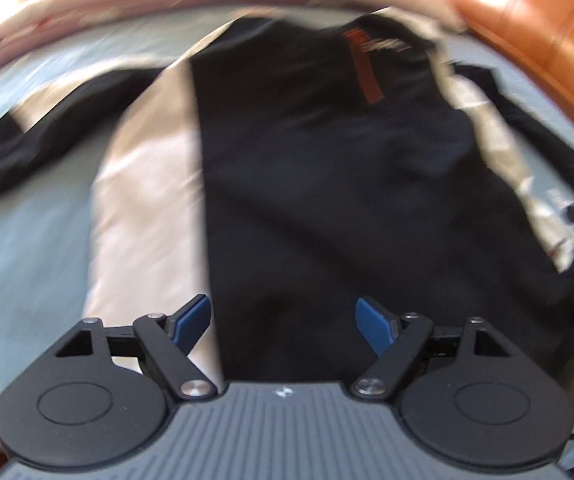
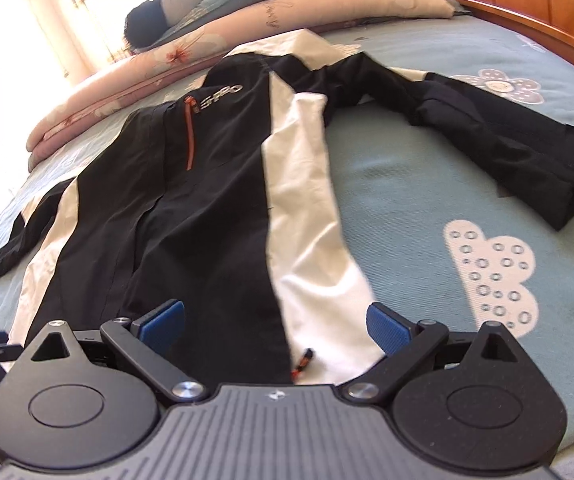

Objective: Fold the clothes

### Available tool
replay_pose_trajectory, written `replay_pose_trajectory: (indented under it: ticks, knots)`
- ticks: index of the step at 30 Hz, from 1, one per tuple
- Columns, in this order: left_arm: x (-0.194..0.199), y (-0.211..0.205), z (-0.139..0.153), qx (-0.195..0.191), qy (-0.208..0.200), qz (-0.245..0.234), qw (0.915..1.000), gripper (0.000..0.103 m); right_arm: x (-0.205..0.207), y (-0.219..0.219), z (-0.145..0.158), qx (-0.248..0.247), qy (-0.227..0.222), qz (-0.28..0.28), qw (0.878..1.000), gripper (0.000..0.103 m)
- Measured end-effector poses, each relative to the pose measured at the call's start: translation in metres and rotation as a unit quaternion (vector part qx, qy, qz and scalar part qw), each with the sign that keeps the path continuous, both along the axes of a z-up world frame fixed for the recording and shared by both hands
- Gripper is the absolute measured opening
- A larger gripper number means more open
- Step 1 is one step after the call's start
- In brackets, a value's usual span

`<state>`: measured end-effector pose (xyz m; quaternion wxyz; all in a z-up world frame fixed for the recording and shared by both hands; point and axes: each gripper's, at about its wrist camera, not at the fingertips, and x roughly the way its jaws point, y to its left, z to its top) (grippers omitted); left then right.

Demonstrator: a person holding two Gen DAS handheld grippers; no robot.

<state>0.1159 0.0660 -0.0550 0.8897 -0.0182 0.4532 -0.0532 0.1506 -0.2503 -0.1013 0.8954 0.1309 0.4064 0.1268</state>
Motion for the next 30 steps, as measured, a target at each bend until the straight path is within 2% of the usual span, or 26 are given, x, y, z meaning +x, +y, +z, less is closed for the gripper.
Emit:
replay_pose_trajectory:
  ticks: [5,8,9,10,13,15,18,20,23,25,28,30]
  knots:
    - [0.044,-0.045,0.008,-0.030,-0.034,-0.035,0.9983,0.081,0.002,-0.030,-0.002,0.012,-0.001,-0.036,0.999,0.099]
    - [0.068,-0.065,-0.001,-0.047,-0.045,-0.032,0.9974,0.083,0.005,-0.056,-0.002,0.012,-0.010,-0.060,0.998,0.097]
    - [0.076,-0.070,-0.009,-0.048,-0.036,-0.028,0.9978,0.084,0.005,-0.065,-0.002,0.011,-0.014,-0.062,0.998,0.094]
    - [0.084,-0.075,-0.017,-0.046,-0.022,-0.022,0.9984,0.084,0.004,-0.074,-0.001,0.010,-0.022,-0.064,0.998,0.087]
    - [0.099,-0.084,-0.048,-0.045,0.023,-0.003,0.9987,0.084,0.000,-0.103,0.002,0.007,-0.043,-0.076,0.996,0.082]
    - [0.095,-0.084,-0.056,-0.055,0.006,-0.001,0.9984,0.090,0.004,-0.127,0.001,0.008,-0.041,-0.102,0.994,0.081]
    - [0.091,-0.080,-0.058,-0.081,-0.005,0.008,0.9967,0.091,0.019,-0.172,-0.005,0.029,-0.041,-0.160,0.986,0.080]
    - [0.092,-0.077,-0.057,-0.096,-0.004,0.018,0.9952,0.091,0.034,-0.206,-0.016,0.069,-0.034,-0.207,0.975,0.081]
    - [0.093,-0.078,-0.056,-0.097,-0.002,0.023,0.9950,0.092,0.055,-0.249,-0.040,0.128,-0.021,-0.266,0.955,0.081]
    - [0.095,-0.081,-0.057,-0.091,-0.001,0.021,0.9957,0.094,0.069,-0.266,-0.057,0.156,-0.018,-0.282,0.946,0.081]
    - [0.097,-0.085,-0.058,-0.078,-0.001,0.017,0.9968,0.098,0.082,-0.270,-0.065,0.158,-0.042,-0.283,0.945,0.081]
    - [0.098,-0.088,-0.058,-0.069,-0.001,0.017,0.9975,0.099,0.093,-0.265,-0.066,0.138,-0.043,-0.276,0.950,0.068]
